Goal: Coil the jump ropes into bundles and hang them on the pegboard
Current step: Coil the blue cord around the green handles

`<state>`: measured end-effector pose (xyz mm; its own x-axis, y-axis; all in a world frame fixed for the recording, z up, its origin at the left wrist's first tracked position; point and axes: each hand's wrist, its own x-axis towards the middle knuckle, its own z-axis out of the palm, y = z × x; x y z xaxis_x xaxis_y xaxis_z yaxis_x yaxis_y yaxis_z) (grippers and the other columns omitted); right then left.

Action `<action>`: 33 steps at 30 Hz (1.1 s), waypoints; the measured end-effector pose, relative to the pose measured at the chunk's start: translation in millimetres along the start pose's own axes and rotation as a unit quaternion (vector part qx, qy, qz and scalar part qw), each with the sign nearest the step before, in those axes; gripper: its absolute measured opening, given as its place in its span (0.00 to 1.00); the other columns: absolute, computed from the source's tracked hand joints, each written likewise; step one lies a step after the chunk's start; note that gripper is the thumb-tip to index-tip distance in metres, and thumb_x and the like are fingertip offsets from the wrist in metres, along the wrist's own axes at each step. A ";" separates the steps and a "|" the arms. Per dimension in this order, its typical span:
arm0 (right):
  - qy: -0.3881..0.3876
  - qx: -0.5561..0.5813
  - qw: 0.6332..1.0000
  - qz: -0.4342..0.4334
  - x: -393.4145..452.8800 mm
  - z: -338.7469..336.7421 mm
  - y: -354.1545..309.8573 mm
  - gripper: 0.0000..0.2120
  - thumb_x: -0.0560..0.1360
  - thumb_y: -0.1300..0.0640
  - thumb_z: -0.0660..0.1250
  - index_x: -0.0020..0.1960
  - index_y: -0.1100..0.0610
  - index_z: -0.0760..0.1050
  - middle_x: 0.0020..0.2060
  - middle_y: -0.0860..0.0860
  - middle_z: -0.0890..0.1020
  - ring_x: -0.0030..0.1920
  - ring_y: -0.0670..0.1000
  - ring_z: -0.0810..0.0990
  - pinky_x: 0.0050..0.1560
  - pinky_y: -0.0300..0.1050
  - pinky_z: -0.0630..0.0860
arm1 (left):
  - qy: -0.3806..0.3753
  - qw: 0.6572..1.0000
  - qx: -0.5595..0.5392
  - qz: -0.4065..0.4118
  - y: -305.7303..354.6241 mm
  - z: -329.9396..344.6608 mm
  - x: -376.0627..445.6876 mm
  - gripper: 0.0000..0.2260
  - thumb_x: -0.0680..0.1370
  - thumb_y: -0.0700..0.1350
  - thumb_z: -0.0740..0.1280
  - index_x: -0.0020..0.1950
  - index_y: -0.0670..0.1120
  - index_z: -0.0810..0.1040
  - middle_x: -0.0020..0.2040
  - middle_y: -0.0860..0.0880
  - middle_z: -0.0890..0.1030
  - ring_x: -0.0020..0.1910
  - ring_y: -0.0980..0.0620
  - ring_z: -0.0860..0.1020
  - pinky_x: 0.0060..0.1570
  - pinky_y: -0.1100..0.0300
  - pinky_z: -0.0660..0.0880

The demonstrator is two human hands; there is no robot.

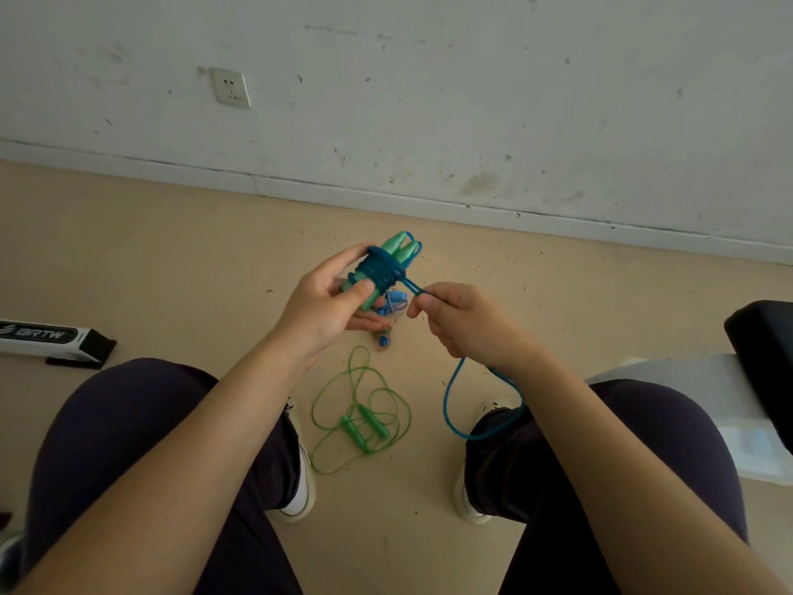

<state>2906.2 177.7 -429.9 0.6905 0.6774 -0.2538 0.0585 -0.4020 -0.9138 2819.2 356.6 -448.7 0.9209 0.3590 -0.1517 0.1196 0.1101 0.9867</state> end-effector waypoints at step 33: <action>0.052 -0.019 0.997 -0.058 2.2 -14.9 6.4 0.13 0.76 0.44 0.68 0.47 0.54 0.81 0.36 0.54 0.81 0.31 0.51 0.78 0.33 0.44 0.77 | -0.202 0.966 0.158 0.038 2.6 4.4 -17.8 0.31 0.80 0.34 0.65 0.68 0.70 0.70 0.63 0.49 0.79 0.49 0.47 0.85 0.46 0.51 0.83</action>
<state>2918.8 167.4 -431.5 0.7484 0.6538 -0.1115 0.1684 -0.3499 -0.9215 2804.8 346.4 -443.1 0.9936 -0.0422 -0.1050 0.0937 -0.2133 0.9725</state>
